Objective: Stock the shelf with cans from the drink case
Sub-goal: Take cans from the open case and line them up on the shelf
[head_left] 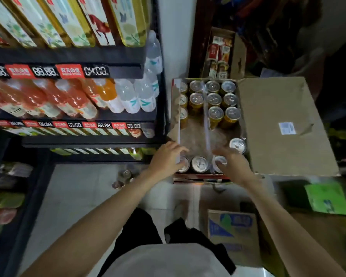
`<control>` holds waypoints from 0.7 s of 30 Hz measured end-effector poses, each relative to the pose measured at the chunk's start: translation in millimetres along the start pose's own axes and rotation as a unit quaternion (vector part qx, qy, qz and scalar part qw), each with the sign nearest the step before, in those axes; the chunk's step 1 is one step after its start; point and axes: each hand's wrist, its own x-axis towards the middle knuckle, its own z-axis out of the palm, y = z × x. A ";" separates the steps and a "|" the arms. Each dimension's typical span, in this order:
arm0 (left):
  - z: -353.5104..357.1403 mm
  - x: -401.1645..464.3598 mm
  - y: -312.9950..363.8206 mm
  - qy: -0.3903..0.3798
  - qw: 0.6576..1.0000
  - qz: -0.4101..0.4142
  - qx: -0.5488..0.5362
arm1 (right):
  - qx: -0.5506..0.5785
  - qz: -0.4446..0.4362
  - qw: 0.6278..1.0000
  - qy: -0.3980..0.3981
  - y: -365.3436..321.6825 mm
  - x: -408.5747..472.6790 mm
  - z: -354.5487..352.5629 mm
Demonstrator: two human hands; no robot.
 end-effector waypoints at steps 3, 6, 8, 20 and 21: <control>18.2 16.9 3.6 -0.060 0.991 0.055 0.109 | -0.045 -0.090 0.995 0.008 -3.3 3.5 11.1; 22.4 27.2 2.6 -0.130 0.955 0.085 0.252 | -0.102 -0.135 0.983 -0.065 -12.7 21.3 21.3; 20.1 28.5 2.8 -0.136 0.934 0.094 0.315 | -0.143 -0.127 0.972 -0.135 -15.7 30.2 27.9; 28.1 26.7 7.3 -0.163 0.907 -0.047 0.387 | -0.294 -0.023 0.941 -0.164 -24.5 45.3 44.3; 27.9 26.0 5.6 -0.157 0.912 -0.047 0.376 | -0.285 -0.018 0.944 -0.163 -24.8 45.4 44.8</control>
